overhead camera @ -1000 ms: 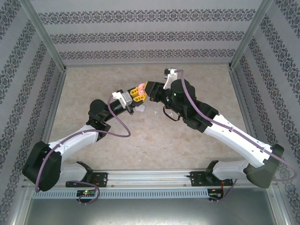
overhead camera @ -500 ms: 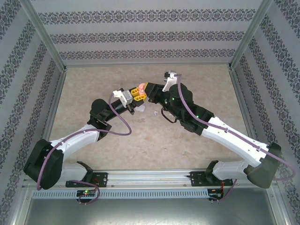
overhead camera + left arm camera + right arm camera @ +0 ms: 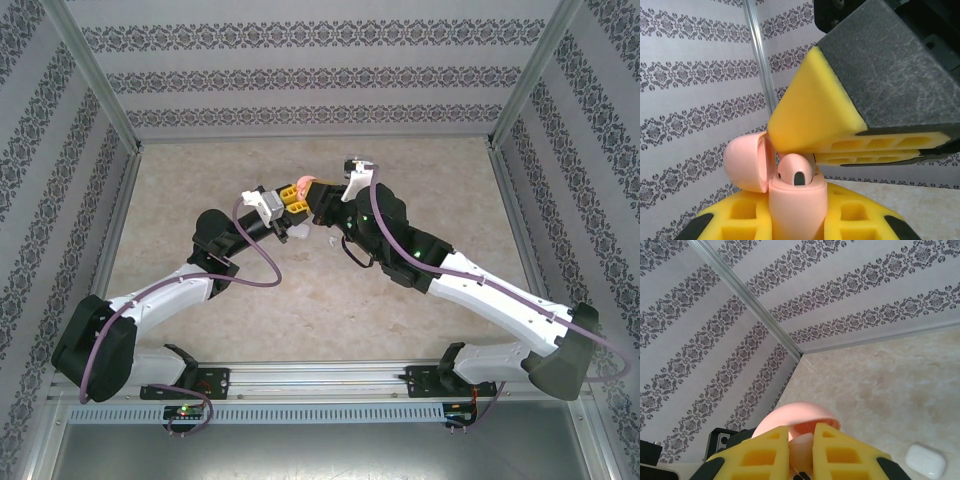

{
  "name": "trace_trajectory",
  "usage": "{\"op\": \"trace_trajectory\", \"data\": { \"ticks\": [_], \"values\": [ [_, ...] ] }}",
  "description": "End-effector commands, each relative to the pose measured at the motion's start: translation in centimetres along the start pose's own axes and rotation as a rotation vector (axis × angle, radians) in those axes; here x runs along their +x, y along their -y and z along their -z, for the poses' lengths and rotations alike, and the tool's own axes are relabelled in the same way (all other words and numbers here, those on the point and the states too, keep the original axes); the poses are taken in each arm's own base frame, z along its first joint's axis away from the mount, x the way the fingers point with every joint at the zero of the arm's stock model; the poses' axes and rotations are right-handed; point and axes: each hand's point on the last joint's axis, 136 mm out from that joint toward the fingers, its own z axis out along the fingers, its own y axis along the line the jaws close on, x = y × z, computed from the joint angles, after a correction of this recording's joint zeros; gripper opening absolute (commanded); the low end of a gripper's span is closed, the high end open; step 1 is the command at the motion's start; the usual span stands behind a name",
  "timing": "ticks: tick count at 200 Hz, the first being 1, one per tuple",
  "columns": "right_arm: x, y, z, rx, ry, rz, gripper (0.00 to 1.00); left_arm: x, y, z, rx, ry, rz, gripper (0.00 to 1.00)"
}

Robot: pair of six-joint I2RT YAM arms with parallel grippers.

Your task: Insert the wireless bluetooth earbuds into the charging case

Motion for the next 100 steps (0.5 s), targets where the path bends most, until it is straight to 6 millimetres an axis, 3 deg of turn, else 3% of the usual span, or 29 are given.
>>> {"op": "trace_trajectory", "data": {
  "ticks": [1,22,48,64,100],
  "values": [
    [3.7,-0.1,0.3,-0.017,-0.122,0.043,0.15,-4.3,-0.3,-0.7,-0.008,0.119,-0.057,0.0],
    [4.0,0.4,0.2,0.006,-0.128,0.043,0.17,-4.3,-0.2,-0.7,-0.004,0.12,-0.055,0.0],
    [3.4,0.7,0.3,0.027,-0.104,0.026,0.32,-4.3,-0.3,-0.7,-0.004,0.121,-0.053,0.0],
    [2.1,0.6,0.7,0.032,-0.072,0.014,0.44,-4.1,-0.2,-0.7,-0.003,0.114,-0.046,0.0],
    [-1.9,-0.4,2.5,-0.003,0.026,-0.006,0.58,-3.6,-0.2,-0.7,-0.004,0.105,-0.035,0.0]
  ]
}}
